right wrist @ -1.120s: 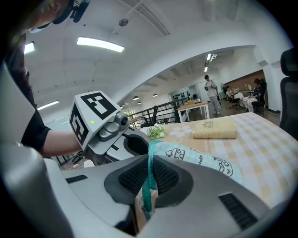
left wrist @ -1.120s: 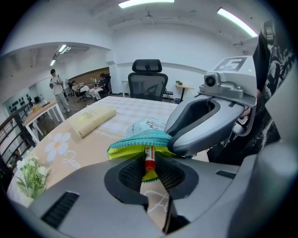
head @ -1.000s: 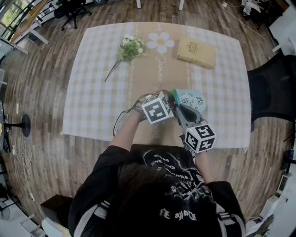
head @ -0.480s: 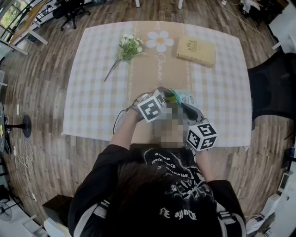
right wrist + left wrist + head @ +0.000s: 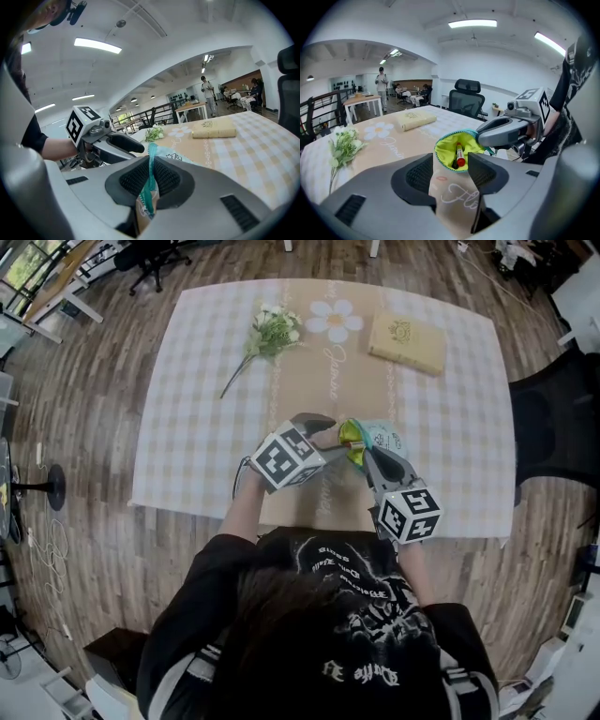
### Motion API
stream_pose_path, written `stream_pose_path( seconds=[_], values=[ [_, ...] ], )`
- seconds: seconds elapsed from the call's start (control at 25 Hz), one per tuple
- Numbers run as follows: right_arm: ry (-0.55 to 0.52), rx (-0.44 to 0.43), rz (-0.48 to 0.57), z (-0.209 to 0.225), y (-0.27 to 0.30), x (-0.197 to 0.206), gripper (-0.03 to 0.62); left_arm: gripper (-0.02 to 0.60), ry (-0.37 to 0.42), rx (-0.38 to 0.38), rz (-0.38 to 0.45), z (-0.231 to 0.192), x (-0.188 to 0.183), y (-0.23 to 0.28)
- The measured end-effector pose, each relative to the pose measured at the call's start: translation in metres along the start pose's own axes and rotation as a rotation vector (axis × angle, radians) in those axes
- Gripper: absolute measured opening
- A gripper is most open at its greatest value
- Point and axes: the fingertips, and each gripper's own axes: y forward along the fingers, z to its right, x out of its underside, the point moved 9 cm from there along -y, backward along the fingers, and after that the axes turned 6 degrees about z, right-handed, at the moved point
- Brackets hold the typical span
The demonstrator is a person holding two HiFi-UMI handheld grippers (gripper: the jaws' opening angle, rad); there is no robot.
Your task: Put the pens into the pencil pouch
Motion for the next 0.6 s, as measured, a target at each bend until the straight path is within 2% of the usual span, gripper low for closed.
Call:
stream_pose_path(
  seconds=[0.36,0.6],
  values=[
    [-0.023,0.002,-0.04,-0.018,0.011,0.018,0.041,0.245,-0.249,-0.248,0.24,-0.027,0.037,-0.079],
    [-0.048,0.001,-0.098,-0.036,0.022,0.035,0.041,0.225,-0.33,-0.352,0.298,-0.029,0.07,-0.126]
  ],
)
